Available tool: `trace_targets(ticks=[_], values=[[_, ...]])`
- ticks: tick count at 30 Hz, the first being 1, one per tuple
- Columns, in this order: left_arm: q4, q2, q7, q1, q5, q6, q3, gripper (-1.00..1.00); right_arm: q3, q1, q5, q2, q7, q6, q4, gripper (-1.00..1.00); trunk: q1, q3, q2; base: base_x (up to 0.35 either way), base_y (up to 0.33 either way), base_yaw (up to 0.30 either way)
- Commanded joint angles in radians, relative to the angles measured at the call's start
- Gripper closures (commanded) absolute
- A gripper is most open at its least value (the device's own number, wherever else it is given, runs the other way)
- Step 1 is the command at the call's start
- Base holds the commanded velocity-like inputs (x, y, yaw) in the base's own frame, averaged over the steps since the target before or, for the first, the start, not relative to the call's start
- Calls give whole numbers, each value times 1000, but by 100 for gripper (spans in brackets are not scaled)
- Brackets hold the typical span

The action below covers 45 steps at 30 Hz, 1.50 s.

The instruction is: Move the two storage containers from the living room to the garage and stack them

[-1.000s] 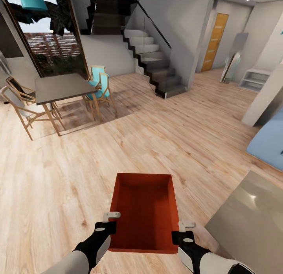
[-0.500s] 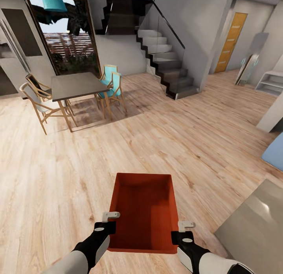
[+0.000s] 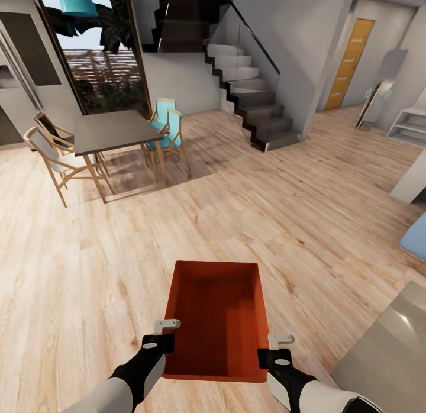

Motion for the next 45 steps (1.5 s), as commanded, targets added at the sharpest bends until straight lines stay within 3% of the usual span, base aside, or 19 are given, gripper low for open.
trace_targets(ticks=[1,12,45], values=[[1,3,13,0,-5,7,9,100,-11,-1,-1,-9,-55,-47,0,100,0,-1,-1,16,0,0],[3,3,13,0,-5,7,8,100,-11,-1,-1,-9,-55,-47,0,100,0,-1,-1,29,12,0],[3,3,13,0,-4,9,9,100,-11,-1,-1,-9,-56,-48,0,100,0,-1,-1,299,163,0]])
